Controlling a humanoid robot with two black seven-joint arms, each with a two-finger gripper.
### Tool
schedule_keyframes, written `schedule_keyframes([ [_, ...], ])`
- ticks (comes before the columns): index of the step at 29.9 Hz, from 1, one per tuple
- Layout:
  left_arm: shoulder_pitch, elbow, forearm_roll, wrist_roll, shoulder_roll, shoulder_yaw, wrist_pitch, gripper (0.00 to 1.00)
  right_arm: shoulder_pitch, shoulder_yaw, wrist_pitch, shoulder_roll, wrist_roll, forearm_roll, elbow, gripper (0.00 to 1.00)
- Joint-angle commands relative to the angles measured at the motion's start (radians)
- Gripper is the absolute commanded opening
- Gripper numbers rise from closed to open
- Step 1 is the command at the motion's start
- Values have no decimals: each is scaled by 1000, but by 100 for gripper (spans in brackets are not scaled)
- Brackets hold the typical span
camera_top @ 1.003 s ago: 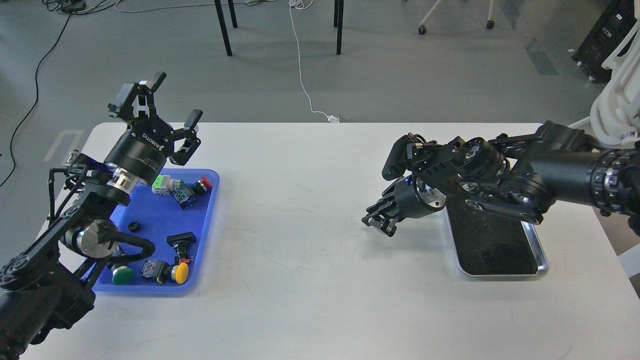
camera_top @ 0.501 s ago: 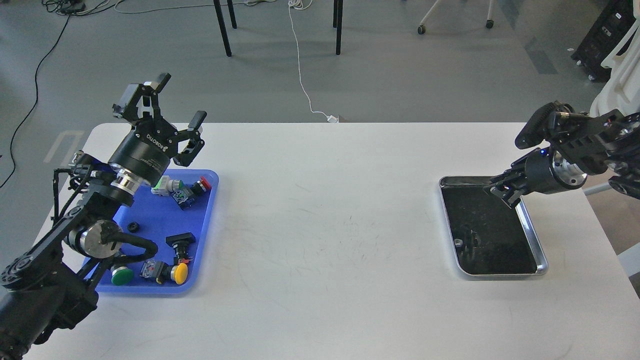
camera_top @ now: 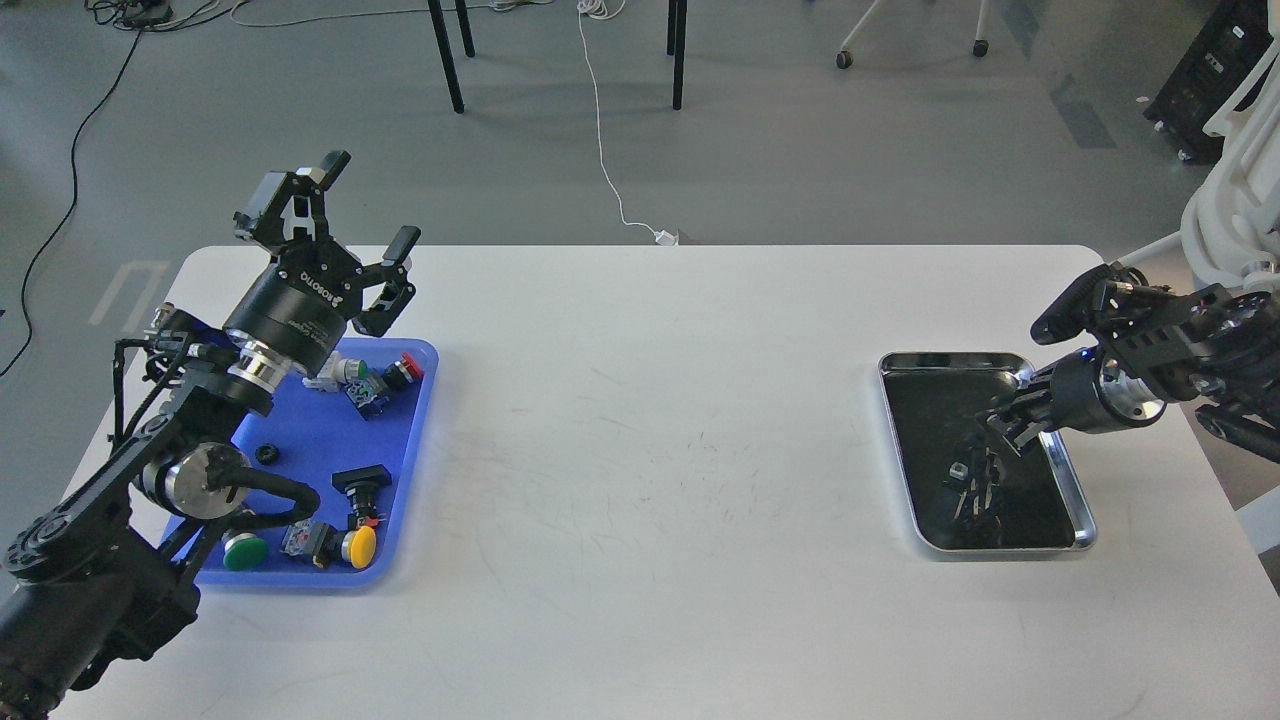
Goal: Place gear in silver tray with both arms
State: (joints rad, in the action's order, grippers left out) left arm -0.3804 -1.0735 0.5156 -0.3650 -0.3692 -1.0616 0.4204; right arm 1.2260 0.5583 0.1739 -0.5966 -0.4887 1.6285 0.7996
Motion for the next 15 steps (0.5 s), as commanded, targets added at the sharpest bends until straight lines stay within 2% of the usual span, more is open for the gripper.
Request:
schedule_keyframes([
  [1,0,1,0,-2,-5,0,0,98,-17,-18,-2,4,0,-19,-2,21],
  [5,0,0,0,-2,-7,-1,0,98,-20,-20,-4,14,0,-38,0,22],
  [8,0,0,0,-2,-7,-1,0,98,-22,-20,-4,20,0,-38,0,27],
  [11,0,0,0,0,-7,-1,0,98,-22,-21,-4,17,0,-39,3,51],
  [15,0,0,0,0,-8,-1,0,98,-20,-47,-7,3,0,-59,16,70],
])
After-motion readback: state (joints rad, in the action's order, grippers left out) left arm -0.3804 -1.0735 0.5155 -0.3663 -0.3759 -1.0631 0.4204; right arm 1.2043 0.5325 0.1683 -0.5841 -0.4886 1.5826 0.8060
